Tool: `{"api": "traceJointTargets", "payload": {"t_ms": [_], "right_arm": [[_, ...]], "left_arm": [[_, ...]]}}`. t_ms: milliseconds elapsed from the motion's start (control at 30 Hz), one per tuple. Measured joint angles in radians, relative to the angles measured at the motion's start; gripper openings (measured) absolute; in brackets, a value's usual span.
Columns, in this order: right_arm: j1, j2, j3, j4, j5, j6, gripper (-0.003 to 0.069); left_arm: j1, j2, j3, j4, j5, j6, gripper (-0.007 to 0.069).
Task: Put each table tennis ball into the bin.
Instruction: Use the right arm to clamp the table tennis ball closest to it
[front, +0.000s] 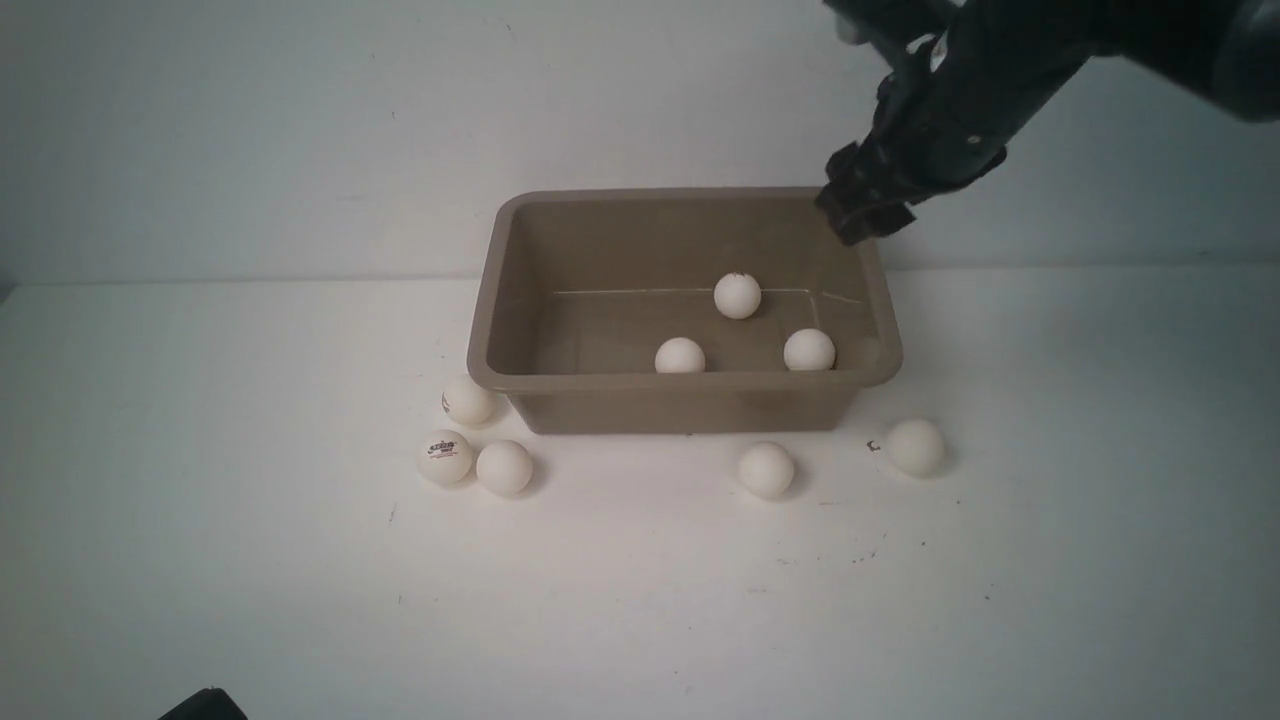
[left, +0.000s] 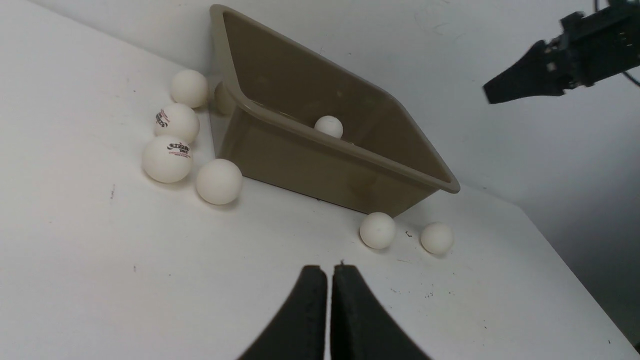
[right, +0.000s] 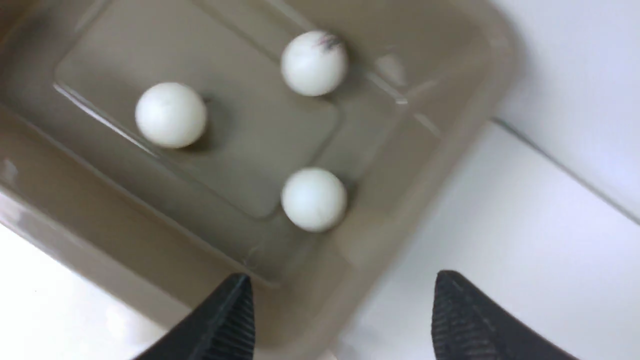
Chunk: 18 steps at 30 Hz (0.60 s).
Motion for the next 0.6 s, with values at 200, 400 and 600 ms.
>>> {"api": "traceJointTargets", "payload": {"t_ms": [200,400,600], "right_arm": [[-0.077,-0.159,0.299,0.023,-0.107,0.001,0.0438],[-0.074,-0.197,0.553,0.062,-0.279,-0.002,0.0438],[-0.058,-0.143,0.584,0.076,-0.332,-0.007,0.0438]], "left_arm": [[0.000,0.000,0.000,-0.015,0.001,0.028,-0.0001],[0.000,0.000,0.000,-0.040,0.008,0.061,-0.0001],[0.000,0.000,0.000,-0.063,0.010,0.091,-0.0001]]}}
